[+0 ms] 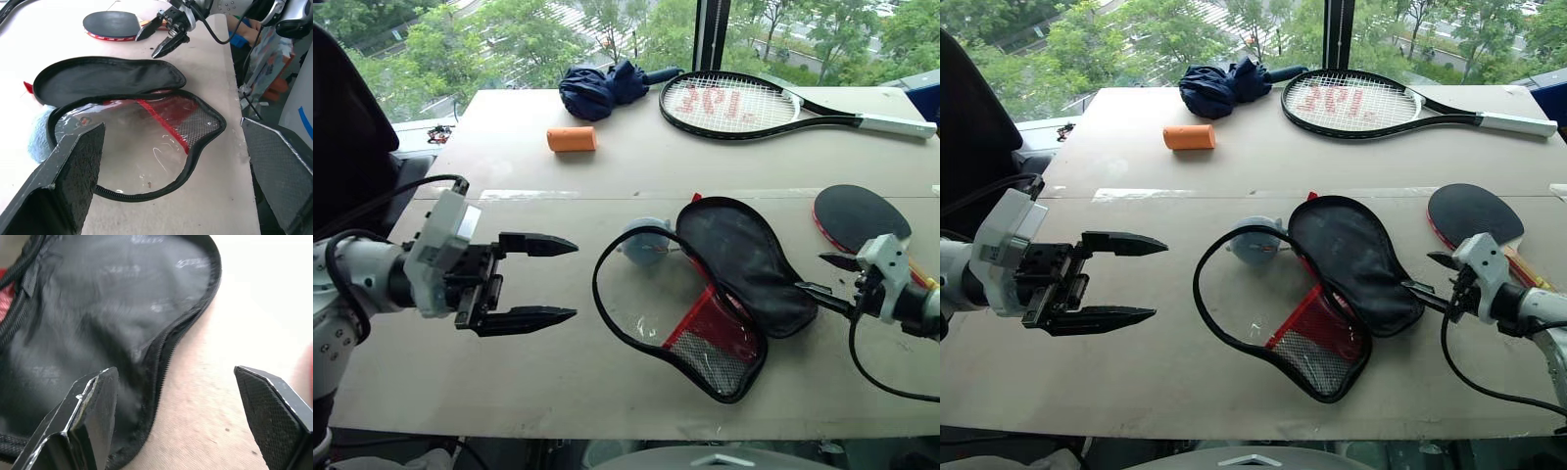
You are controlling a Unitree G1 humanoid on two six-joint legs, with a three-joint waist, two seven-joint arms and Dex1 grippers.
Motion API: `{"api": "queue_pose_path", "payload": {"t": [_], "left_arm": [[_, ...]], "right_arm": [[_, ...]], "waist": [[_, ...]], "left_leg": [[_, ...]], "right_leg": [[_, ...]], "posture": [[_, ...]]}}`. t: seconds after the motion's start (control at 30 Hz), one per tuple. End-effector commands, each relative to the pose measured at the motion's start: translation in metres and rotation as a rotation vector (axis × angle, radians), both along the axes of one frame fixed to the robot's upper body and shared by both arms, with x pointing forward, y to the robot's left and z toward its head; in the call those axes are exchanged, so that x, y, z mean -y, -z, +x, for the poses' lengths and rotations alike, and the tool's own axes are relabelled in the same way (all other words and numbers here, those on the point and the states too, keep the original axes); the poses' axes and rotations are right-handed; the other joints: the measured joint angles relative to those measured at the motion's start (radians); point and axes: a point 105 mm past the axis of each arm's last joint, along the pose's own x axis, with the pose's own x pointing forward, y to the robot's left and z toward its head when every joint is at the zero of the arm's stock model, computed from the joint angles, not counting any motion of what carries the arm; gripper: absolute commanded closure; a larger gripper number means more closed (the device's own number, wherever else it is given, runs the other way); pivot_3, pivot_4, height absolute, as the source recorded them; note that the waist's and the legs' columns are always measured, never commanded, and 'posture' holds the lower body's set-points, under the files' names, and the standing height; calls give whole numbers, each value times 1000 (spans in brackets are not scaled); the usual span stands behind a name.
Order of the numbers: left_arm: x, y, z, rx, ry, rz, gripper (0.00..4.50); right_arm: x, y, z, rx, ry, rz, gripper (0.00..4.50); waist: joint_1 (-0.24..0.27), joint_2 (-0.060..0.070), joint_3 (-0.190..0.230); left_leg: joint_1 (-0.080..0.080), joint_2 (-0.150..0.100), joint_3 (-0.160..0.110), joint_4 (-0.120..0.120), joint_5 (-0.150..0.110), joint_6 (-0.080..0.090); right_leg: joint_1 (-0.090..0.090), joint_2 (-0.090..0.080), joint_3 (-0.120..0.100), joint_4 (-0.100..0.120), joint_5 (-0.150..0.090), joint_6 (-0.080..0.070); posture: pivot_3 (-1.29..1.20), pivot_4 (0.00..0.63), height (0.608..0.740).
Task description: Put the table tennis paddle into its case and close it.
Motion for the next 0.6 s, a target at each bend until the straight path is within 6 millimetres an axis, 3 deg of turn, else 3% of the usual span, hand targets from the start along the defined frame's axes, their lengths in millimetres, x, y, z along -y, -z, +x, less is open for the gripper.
{"api": "queue_pose_path", "payload": {"t": [0.03, 0.13, 0.3, 0.4, 0.5, 0.57, 0.6], "left_arm": [[5, -8, -3, 24, 38, 5, 0], [9, -10, -4, 21, 63, 0, 0], [9, -12, -2, 26, 75, 6, 0], [10, -12, -1, 30, 79, 8, 0], [10, -11, -2, 37, 82, 11, 0], [10, -11, -2, 40, 77, 7, 0], [9, -11, -3, 40, 75, 5, 0]], "right_arm": [[40, -22, 9, 86, 186, -45, 998], [84, -14, 15, 51, 359, -119, 998], [120, -2, 24, -32, 481, -148, 998], [126, 13, 23, -152, 487, -129, 998], [132, 21, 21, -222, 496, -138, 1844], [128, 18, 22, -220, 470, -114, 2782], [126, 16, 22, -216, 456, -111, 2923]], "waist": [[-1, 0, 0], [-2, 0, 0], [-8, 0, 0], [-17, 0, 0], [-23, 0, 0], [-25, 0, 0], [-24, 0, 0]], "left_leg": [[0, 0, 0, 0, 0, 0], [0, 0, 2, 0, 0, 0], [1, 2, 5, 0, 0, 0], [1, 3, 7, 0, 0, 0], [1, 4, 7, 0, 0, 0], [1, 4, 7, 0, 0, 0], [1, 4, 7, 0, 0, 0]], "right_leg": [[0, 0, 0, 0, 0, 0], [0, 0, 2, 0, 1, -1], [-1, 1, 3, 0, 1, -1], [-1, 2, 4, 1, 1, -1], [-1, 2, 4, 1, 1, -1], [-1, 2, 5, 1, 1, -1], [-1, 2, 5, 1, 1, -1]], "posture": [[0, 150, 740], [0, 150, 740], [0, 150, 740], [0, 150, 740], [0, 150, 740], [0, 150, 740], [0, 150, 740]]}}
